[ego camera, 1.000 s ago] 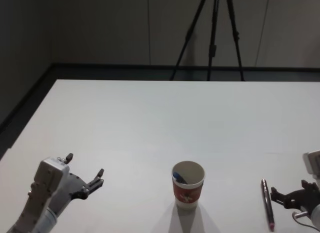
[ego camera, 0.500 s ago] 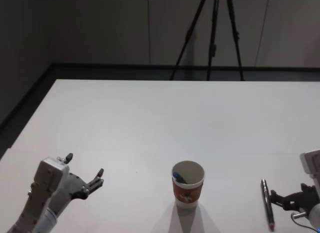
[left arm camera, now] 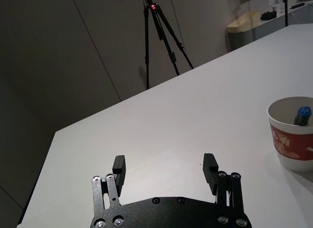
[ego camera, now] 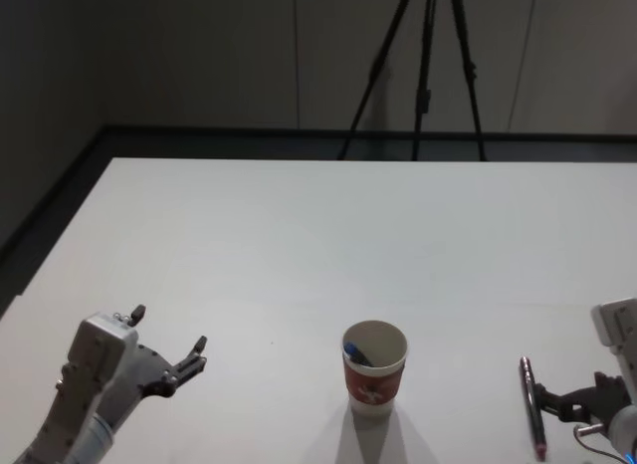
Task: Place the pen into the pen holder.
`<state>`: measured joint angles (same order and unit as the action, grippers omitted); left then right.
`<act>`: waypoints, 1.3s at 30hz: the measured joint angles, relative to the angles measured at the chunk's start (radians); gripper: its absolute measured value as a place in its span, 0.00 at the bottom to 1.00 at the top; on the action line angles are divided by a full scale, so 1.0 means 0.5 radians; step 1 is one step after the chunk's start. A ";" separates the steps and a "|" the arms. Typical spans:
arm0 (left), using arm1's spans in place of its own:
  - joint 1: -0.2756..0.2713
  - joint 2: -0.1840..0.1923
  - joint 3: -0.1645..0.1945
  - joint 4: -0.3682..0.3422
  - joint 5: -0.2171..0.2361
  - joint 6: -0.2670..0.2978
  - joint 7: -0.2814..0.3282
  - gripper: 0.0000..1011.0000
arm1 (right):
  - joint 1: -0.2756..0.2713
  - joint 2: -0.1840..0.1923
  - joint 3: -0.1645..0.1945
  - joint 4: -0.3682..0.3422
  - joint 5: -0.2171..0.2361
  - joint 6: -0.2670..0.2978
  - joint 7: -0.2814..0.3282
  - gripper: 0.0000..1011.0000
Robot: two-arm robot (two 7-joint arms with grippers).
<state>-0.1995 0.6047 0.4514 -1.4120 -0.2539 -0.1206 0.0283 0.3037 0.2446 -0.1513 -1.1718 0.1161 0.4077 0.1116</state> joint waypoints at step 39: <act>0.000 0.000 0.000 0.000 0.000 0.000 0.000 0.99 | 0.230 -0.148 0.017 0.425 -0.194 -0.057 0.079 0.99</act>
<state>-0.1995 0.6047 0.4514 -1.4120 -0.2539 -0.1206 0.0283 0.4187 0.1705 -0.1429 -0.9591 0.0192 0.3794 0.1510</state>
